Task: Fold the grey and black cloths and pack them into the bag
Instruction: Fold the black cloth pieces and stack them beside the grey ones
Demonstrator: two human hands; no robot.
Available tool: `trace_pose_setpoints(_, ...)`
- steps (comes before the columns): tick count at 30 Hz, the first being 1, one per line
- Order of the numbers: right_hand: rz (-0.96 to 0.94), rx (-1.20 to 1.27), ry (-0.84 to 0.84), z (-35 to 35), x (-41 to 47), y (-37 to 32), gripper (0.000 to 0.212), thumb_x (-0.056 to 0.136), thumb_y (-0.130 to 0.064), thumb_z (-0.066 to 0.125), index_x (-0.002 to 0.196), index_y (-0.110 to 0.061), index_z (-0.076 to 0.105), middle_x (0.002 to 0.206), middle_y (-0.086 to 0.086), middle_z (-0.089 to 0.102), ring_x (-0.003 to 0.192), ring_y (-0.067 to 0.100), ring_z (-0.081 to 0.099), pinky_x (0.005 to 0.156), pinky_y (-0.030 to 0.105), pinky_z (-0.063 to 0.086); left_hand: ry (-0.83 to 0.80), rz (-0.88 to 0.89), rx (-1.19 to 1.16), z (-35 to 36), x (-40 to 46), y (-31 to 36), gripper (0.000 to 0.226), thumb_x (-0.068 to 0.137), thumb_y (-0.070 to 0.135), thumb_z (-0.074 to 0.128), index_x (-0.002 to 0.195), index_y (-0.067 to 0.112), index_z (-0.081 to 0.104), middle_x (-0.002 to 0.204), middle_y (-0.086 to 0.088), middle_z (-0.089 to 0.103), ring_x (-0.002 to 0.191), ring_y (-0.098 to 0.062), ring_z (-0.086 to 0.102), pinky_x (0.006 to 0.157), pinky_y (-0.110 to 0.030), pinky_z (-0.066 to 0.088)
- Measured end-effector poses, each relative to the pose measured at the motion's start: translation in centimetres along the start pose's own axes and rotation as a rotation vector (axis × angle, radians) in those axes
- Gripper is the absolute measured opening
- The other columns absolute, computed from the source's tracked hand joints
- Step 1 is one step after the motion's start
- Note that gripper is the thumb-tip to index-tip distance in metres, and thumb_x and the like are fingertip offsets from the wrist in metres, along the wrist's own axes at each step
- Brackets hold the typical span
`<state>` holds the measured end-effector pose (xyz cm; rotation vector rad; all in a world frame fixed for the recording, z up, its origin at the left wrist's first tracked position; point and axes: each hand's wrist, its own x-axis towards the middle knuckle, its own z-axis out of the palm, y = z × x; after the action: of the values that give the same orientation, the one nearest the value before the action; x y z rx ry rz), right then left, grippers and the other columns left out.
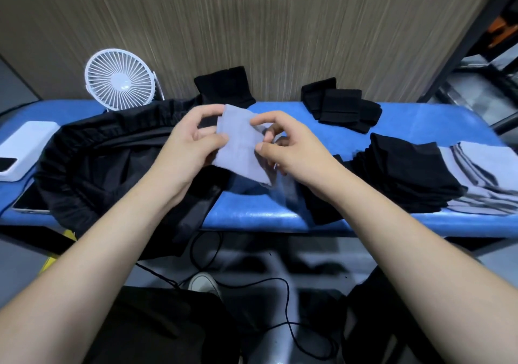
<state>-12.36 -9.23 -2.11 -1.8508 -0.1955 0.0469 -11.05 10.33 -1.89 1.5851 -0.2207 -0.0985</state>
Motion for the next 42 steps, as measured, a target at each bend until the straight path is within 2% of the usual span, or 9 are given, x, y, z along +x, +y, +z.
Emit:
trace_pose_setpoints(5, 0.063, 0.041, 0.147, -0.7, 0.3, 0.8, 0.038, 0.087, -0.023, 0.071, 0.121, -0.032, 0.055, 0.103, 0.001, 0.054, 0.073, 0.011, 0.053, 0.066, 0.029, 0.047, 0.05, 0.127, -0.208, -1.0, 0.3, 1.0, 0.061, 0.094, -0.01, 0.047, 0.141, 0.028, 0.045, 0.101, -0.007, 0.074, 0.089, -0.015, 0.067, 0.079, -0.023, 0.054)
trace_pose_setpoints(8, 0.101, 0.231, 0.054, -1.0, 0.1, 0.7, 0.037, 0.09, -0.022, 0.069, 0.123, -0.033, 0.055, 0.103, 0.003, 0.064, 0.09, 0.016, 0.065, 0.08, 0.037, 0.051, 0.065, 0.164, -0.253, -1.3, 0.4, 1.3, 0.052, 0.095, -0.007, 0.046, 0.134, 0.028, 0.052, 0.108, -0.005, 0.068, 0.087, -0.013, 0.062, 0.072, -0.023, 0.05)
trace_pose_setpoints(11, 0.079, 0.52, -0.047, -1.0, -0.1, 0.2, 0.03, 0.095, -0.008, 0.061, 0.121, -0.021, 0.056, 0.082, 0.001, 0.061, 0.077, 0.015, 0.061, 0.072, 0.033, 0.054, 0.064, 0.154, -0.228, -1.0, 0.5, 1.4, 0.04, 0.095, -0.005, 0.045, 0.117, 0.024, 0.062, 0.103, -0.005, 0.063, 0.08, -0.013, 0.059, 0.062, -0.023, 0.048)
trace_pose_setpoints(14, 0.043, 0.59, -0.058, -1.2, 0.0, 0.0, 0.03, 0.092, -0.001, 0.062, 0.117, -0.017, 0.059, 0.089, 0.005, 0.057, 0.07, 0.016, 0.054, 0.061, 0.032, 0.049, 0.094, 0.119, -0.196, -0.2, 0.7, 1.5, 0.032, 0.096, -0.004, 0.047, 0.105, 0.019, 0.069, 0.097, 0.0, 0.065, 0.077, -0.011, 0.059, 0.058, -0.022, 0.05)
trace_pose_setpoints(18, 0.026, 0.533, 0.045, -2.4, -0.3, 0.0, 0.037, 0.088, 0.007, 0.064, 0.121, -0.01, 0.061, 0.105, 0.004, 0.053, 0.067, 0.013, 0.049, 0.054, 0.028, 0.038, 0.084, 0.117, -0.145, 1.3, 1.4, 2.0, 0.027, 0.097, 0.0, 0.049, 0.103, 0.017, 0.07, 0.087, 0.002, 0.064, 0.07, -0.01, 0.057, 0.054, -0.023, 0.045)
trace_pose_setpoints(26, -0.02, 0.431, 0.274, -9.8, -2.8, 0.2, 0.04, 0.087, 0.007, 0.062, 0.121, -0.014, 0.063, 0.103, 0.004, 0.06, 0.07, 0.013, 0.047, 0.054, 0.023, 0.037, -0.039, 0.236, 0.064, 7.8, 3.6, 2.7, 0.019, 0.091, 0.012, 0.069, 0.109, 0.018, 0.068, 0.081, 0.014, 0.058, 0.063, -0.01, 0.043, 0.053, -0.02, 0.038)
trace_pose_setpoints(30, -0.058, 0.418, 0.406, -14.5, -5.0, 1.0, 0.038, 0.085, 0.003, 0.064, 0.118, -0.017, 0.063, 0.108, 0.006, 0.065, 0.08, 0.018, 0.055, 0.057, 0.024, 0.037, -0.126, 0.28, 0.082, 13.2, 4.1, 3.2, 0.027, 0.088, 0.008, 0.071, 0.114, 0.014, 0.066, 0.105, 0.002, 0.065, 0.064, -0.02, 0.045, 0.062, -0.024, 0.042)
trace_pose_setpoints(33, -0.067, 0.393, 0.508, -18.2, -7.2, 1.7, 0.033, 0.081, -0.001, 0.066, 0.107, -0.022, 0.066, 0.105, 0.007, 0.065, 0.078, 0.018, 0.055, 0.054, 0.022, 0.037, -0.161, 0.269, 0.074, 17.8, 4.3, 3.2, 0.032, 0.085, 0.01, 0.074, 0.116, 0.013, 0.066, 0.103, 0.001, 0.062, 0.067, -0.025, 0.042, 0.062, -0.035, 0.037)
trace_pose_setpoints(42, 0.022, 0.051, 0.817, -26.1, -13.7, 4.7, 0.024, 0.082, -0.003, 0.068, 0.1, -0.018, 0.069, 0.085, -0.008, 0.057, 0.061, 0.009, 0.049, 0.054, 0.022, 0.039, -0.315, 0.187, 0.08, 28.7, 3.9, 1.8, 0.029, 0.088, 0.012, 0.073, 0.112, 0.025, 0.064, 0.097, 0.011, 0.062, 0.061, -0.021, 0.047, 0.064, -0.032, 0.042)
